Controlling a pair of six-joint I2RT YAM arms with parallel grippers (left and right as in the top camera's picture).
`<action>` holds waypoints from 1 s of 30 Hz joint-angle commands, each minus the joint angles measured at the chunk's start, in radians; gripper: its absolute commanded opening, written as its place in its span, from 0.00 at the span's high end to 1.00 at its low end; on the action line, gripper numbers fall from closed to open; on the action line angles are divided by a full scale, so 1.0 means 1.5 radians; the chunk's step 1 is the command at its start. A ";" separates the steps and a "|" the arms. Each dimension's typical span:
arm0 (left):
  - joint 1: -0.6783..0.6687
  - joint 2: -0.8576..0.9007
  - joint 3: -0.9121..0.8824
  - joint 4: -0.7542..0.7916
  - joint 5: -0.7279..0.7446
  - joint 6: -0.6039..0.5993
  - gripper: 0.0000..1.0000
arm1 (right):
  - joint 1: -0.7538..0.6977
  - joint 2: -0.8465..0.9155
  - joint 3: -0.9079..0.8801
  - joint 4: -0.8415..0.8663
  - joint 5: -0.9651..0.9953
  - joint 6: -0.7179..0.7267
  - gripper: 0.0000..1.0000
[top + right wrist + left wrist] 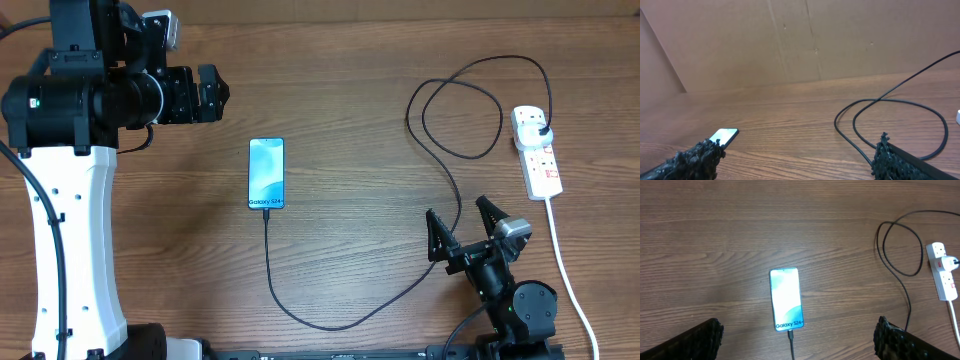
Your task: Plug charger to phone and switch on socket
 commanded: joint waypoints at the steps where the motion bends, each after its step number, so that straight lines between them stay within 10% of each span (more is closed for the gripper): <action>1: -0.001 0.004 0.007 0.003 0.001 0.007 0.00 | -0.002 -0.007 -0.007 0.003 0.006 -0.001 0.00; 30: -0.002 0.002 0.007 0.003 0.001 0.007 0.00 | -0.002 -0.007 -0.007 0.003 0.006 -0.001 0.00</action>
